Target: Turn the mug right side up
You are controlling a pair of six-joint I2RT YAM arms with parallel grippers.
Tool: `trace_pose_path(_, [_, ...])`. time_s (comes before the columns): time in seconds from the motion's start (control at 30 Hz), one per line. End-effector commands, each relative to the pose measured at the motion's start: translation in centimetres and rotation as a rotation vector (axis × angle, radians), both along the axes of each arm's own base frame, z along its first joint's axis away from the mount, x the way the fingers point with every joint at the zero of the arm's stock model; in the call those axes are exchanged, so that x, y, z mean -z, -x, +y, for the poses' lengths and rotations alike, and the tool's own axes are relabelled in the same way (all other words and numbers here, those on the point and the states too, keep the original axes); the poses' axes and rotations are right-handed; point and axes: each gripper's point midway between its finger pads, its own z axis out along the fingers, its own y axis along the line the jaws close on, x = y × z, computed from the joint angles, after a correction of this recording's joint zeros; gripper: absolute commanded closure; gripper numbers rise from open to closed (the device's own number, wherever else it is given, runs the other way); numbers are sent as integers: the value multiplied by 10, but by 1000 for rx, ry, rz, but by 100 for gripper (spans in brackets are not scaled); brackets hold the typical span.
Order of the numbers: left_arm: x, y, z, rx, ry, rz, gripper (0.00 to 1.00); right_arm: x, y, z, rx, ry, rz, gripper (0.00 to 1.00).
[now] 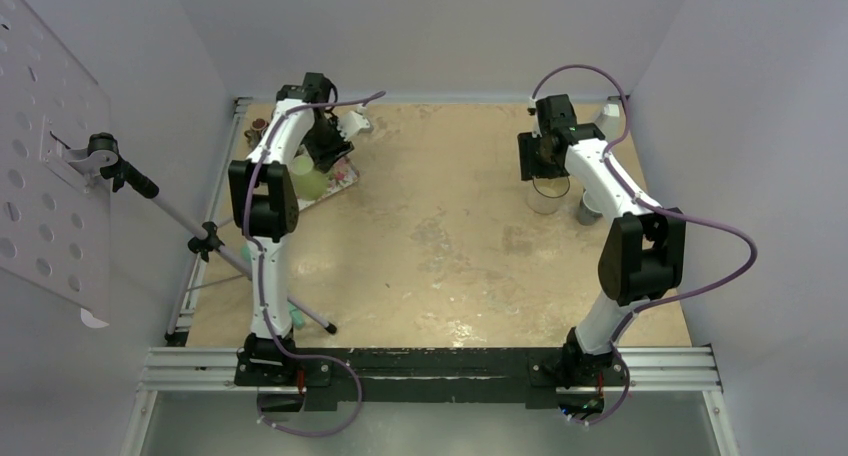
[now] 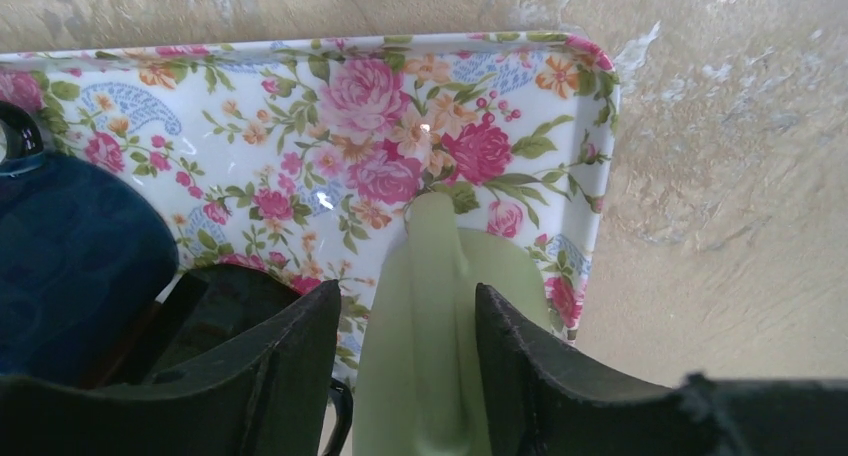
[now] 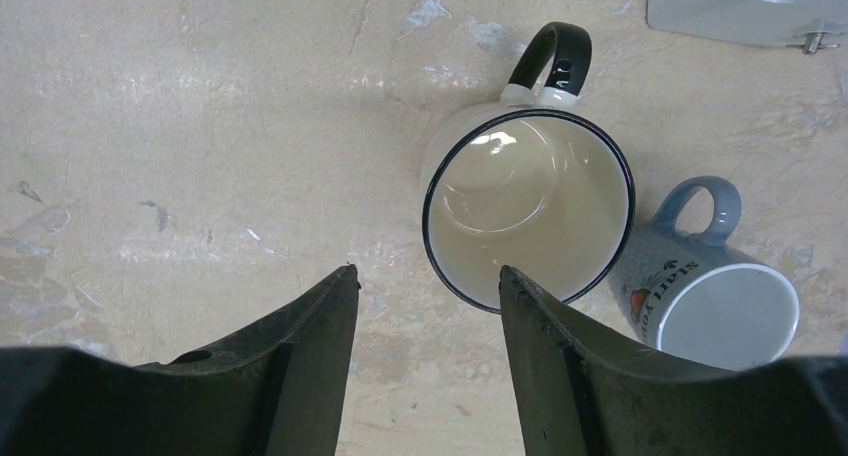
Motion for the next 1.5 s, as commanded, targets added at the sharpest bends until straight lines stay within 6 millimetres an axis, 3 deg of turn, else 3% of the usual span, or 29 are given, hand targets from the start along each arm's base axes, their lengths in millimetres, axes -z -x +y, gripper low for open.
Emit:
trace_pose_path(0.0, [-2, -4, 7, -4, -39, -22, 51, -28, -7, 5, -16, -17, -82, 43])
trace_pose_path(0.07, [-1, -4, 2, -7, -15, -18, 63, -29, -6, 6, -17, -17, -84, 43])
trace_pose_path(0.2, [-1, 2, -1, -10, 2, 1, 100, -29, -3, 5, -16, -12, -84, 43])
trace_pose_path(0.33, [-19, 0, -2, -30, 25, -45, 100, -39, -3, 3, -9, -8, -104, 43])
trace_pose_path(0.57, [-91, -13, -25, -205, 240, -201, 100, -73, -6, 21, -49, -56, -191, 40])
trace_pose_path(0.63, [-108, -19, -25, -282, 286, -255, 100, -86, -7, 37, -91, -92, -231, 38])
trace_pose_path(0.73, [-130, -22, -31, -389, 373, -306, 100, -107, -8, 80, -196, -193, -315, 34])
trace_pose_path(0.83, [-163, -15, -55, -463, 549, -301, 100, -137, -4, 151, -369, -388, -458, 6])
trace_pose_path(0.93, [-199, -5, -78, -497, 707, -292, 100, -166, 12, 215, -527, -666, -538, 1])
trace_pose_path(1.0, [-220, 6, -94, -491, 802, -263, 100, -184, 24, 247, -619, -856, -574, 1])
trace_pose_path(1.2, [-270, 33, -126, -481, 1006, -183, 100, -203, 31, 293, -725, -1101, -588, 1])
trace_pose_path(1.47, [-292, 56, -156, -445, 1117, -86, 100, -199, 27, 319, -776, -1276, -495, 2])
